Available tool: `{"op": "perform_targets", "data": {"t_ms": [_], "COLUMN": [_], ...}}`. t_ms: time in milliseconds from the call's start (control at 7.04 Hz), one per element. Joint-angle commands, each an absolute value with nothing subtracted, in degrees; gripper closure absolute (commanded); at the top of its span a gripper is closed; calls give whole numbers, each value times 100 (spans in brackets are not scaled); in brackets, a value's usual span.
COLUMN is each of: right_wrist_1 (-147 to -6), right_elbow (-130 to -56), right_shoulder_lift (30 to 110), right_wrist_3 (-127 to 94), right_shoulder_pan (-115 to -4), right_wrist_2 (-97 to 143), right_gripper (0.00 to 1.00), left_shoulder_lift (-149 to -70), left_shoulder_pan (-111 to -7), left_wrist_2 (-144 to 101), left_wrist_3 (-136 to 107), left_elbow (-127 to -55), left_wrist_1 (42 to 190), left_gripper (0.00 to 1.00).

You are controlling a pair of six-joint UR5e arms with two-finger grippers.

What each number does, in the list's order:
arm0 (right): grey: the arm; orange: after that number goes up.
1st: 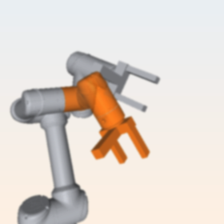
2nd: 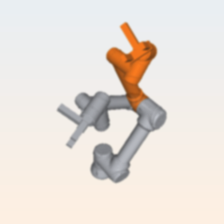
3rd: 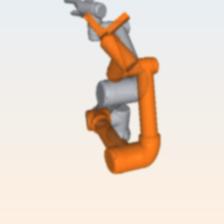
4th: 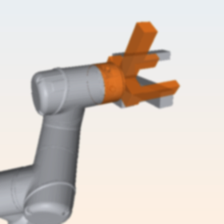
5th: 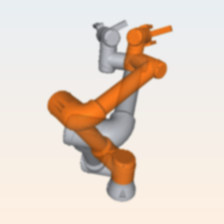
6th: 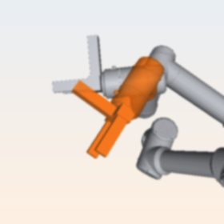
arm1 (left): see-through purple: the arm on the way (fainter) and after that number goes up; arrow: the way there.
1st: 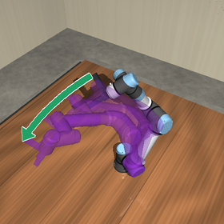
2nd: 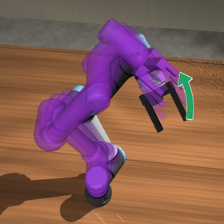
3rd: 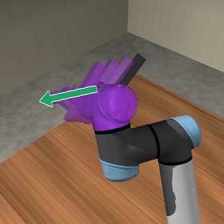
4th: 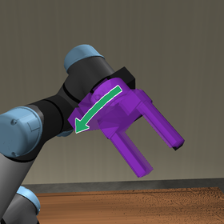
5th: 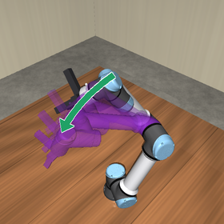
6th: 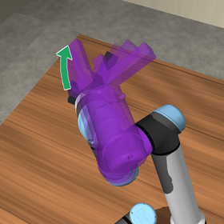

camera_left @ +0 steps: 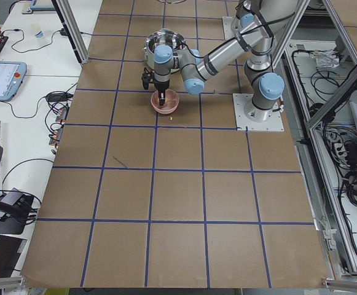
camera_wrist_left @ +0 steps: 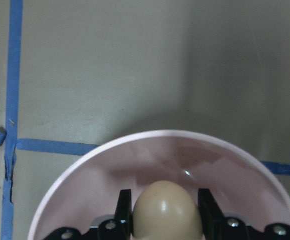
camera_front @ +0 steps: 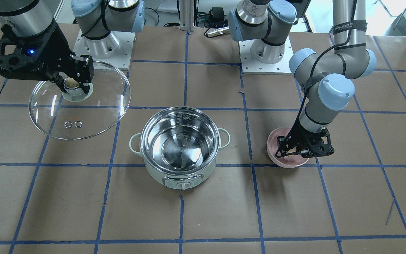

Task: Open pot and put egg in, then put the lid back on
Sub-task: 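Lift the egg with the left gripper and carry it over the pot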

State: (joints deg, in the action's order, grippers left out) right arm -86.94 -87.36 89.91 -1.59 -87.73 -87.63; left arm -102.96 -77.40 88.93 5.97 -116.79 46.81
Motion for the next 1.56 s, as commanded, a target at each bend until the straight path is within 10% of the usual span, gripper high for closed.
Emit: {"op": "perform_targets", "data": {"t_ms": [0,568,1420], "right_wrist_1": [-8692,-8684,-8684], "right_elbow": [-8736,-8736,-8815], "right_shoulder_lift": [8991,9000,9000], "right_wrist_3": [-158,-150,-106], "right_shoulder_pan": [-8780,-8815,-8816], "right_wrist_2": [-8763,-8684,-8701], "right_gripper": [100,100,100], "left_shoulder_lift": [-10047,-9966,-10670], "left_shoulder_pan": [-7787,-8899,-10591], "left_wrist_2": [8895,8868,8807], "left_wrist_3": [519,-787,-1749], "left_elbow": [-11348,-9855,-9773], "left_wrist_1": [5367,6811,5433], "left_gripper": [98,98,98]}}
